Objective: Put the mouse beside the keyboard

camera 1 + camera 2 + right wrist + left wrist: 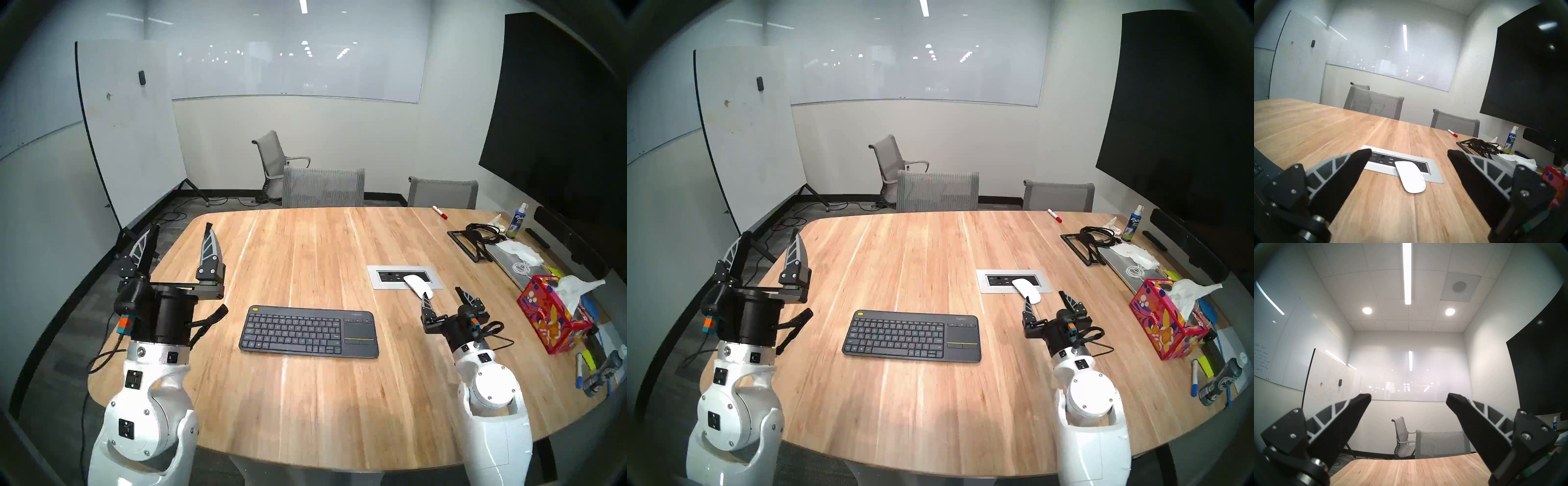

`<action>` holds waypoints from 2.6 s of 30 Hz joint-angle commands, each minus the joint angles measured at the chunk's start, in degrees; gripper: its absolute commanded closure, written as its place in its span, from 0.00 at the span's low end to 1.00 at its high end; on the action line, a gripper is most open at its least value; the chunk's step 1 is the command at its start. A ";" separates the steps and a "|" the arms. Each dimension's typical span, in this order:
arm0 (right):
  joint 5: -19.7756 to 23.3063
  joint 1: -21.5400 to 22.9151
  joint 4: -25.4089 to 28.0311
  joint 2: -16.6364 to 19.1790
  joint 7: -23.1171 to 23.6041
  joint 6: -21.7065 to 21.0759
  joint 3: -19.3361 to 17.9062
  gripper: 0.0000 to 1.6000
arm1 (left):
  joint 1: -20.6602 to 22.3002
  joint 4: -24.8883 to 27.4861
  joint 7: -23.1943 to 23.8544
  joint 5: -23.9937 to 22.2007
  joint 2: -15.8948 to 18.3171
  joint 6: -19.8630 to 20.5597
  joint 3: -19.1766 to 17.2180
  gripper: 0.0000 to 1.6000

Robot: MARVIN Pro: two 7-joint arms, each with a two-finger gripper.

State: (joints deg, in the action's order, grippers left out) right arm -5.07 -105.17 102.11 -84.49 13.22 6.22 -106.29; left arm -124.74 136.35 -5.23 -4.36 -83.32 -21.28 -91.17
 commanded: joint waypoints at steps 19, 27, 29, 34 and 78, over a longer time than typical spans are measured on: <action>7.32 10.69 -12.78 9.11 12.16 0.81 -5.51 0.00 | 0.09 0.94 -0.07 0.01 -0.08 -0.14 -0.06 0.00; 9.39 12.88 -14.70 9.14 14.55 -2.27 -5.68 0.00 | 0.08 0.95 -0.07 0.01 -0.08 -0.14 -0.06 0.00; 10.15 13.65 -14.96 9.12 15.30 -3.87 -5.65 0.00 | 0.08 0.94 -0.07 0.01 -0.08 -0.14 -0.06 0.00; 10.06 15.32 -15.39 9.37 15.87 -6.18 -5.15 0.00 | 0.08 0.94 -0.07 0.01 -0.08 -0.14 -0.06 0.00; 8.60 29.31 -33.06 14.90 20.54 -8.84 -0.63 0.00 | 0.09 0.94 -0.06 0.00 -0.09 -0.14 -0.06 0.00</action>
State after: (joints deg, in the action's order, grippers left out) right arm 3.96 -80.08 70.08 -71.57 32.93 -2.84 -107.58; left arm -124.74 136.33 -5.19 -4.37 -83.32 -21.28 -91.17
